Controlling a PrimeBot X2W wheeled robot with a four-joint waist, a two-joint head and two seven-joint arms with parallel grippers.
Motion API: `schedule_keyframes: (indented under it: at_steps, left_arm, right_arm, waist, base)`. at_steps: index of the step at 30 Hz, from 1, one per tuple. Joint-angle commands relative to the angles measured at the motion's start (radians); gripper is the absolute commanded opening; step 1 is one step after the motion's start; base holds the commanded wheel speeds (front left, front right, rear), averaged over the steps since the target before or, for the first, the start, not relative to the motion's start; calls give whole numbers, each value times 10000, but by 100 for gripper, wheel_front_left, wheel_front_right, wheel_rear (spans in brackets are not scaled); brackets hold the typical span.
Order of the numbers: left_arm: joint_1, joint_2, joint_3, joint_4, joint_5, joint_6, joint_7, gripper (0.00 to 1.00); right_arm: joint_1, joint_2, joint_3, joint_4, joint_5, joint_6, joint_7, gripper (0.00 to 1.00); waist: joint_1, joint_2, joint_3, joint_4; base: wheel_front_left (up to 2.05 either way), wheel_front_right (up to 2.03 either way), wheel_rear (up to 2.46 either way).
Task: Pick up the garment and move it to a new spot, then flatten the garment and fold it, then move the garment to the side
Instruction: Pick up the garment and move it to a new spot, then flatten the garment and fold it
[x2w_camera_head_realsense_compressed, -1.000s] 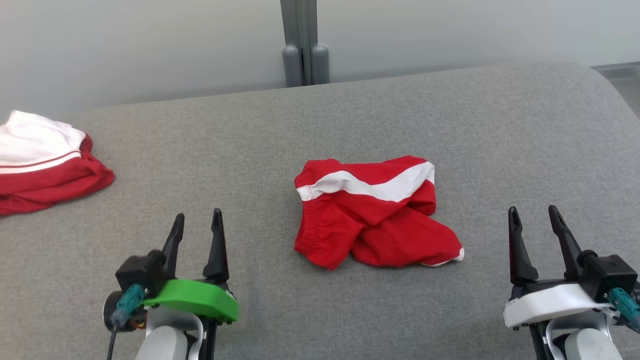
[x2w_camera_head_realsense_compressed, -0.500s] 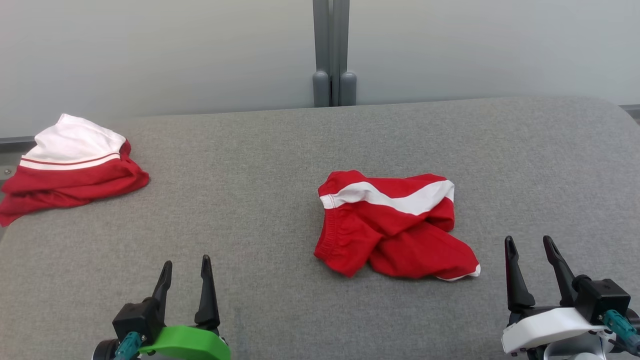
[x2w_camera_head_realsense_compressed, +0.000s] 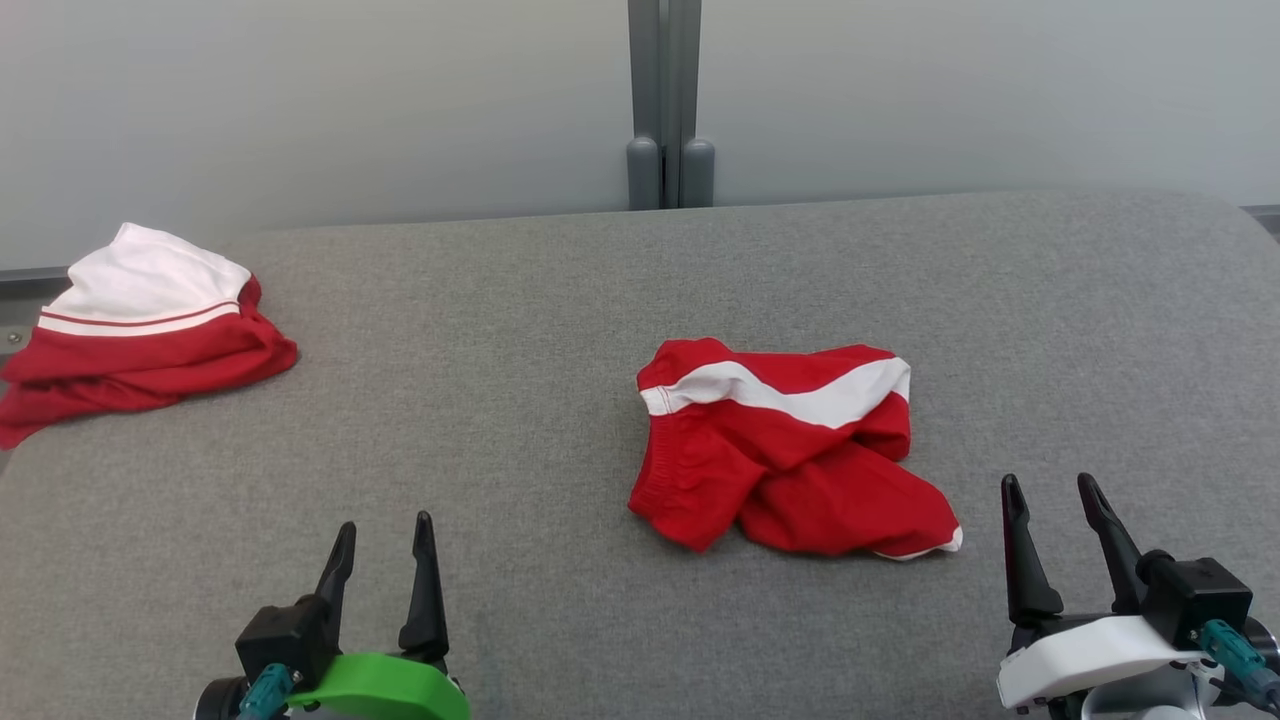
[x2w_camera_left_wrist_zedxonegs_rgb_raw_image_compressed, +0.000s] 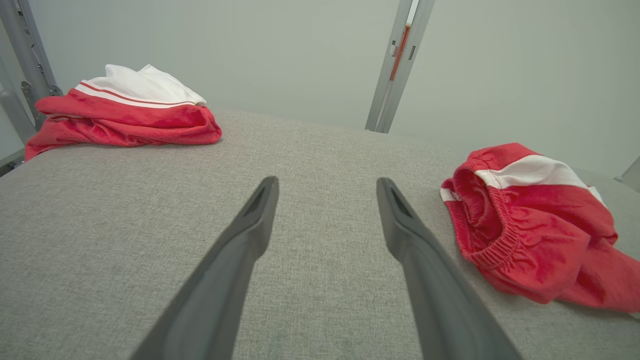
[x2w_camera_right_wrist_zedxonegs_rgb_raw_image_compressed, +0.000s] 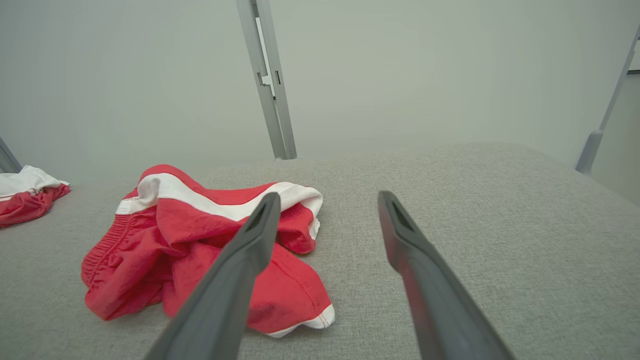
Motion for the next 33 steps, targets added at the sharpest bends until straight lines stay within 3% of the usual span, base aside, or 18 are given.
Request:
schedule_keyframes:
  at_steps: [1, 9, 15, 24, 33]
  left_arm:
    - [-40, 14, 5, 8, -9, -20, 5, 100]
    - [-193, 13, -70, 126, 163, -40, 5, 100]
    - [-874, 15, -806, 631, 354, -361, 8, 100]
    - [-2688, 21, -2541, 1609, -545, -508, 656, 100]
    - [-3617, 25, -3248, 2933, -1243, -490, 1118, 100]
  right_arm:
    - [-88, -29, -23, 6, 7, 1, -31, 100]
    - [-118, -29, -17, -5, 20, 1, -31, 100]
    - [-241, -29, 42, -32, -30, 1, -31, 100]
    - [-622, -30, 217, 5, 24, 1, -31, 100]
    - [-857, -27, 206, -20, 130, 1, -31, 100]
  waist:
    - [0, 0, 15, -9]
    - [0, 0, 130, -94]
    - [0, 0, 358, -238]
    - [0, 0, 910, -902]
    - [0, 0, 1392, -1609]
  base:
    - [0, 0, 0]
    - [0, 0, 0]
    - [0, 0, 0]
    - [0, 0, 0]
    - [0, 0, 0]
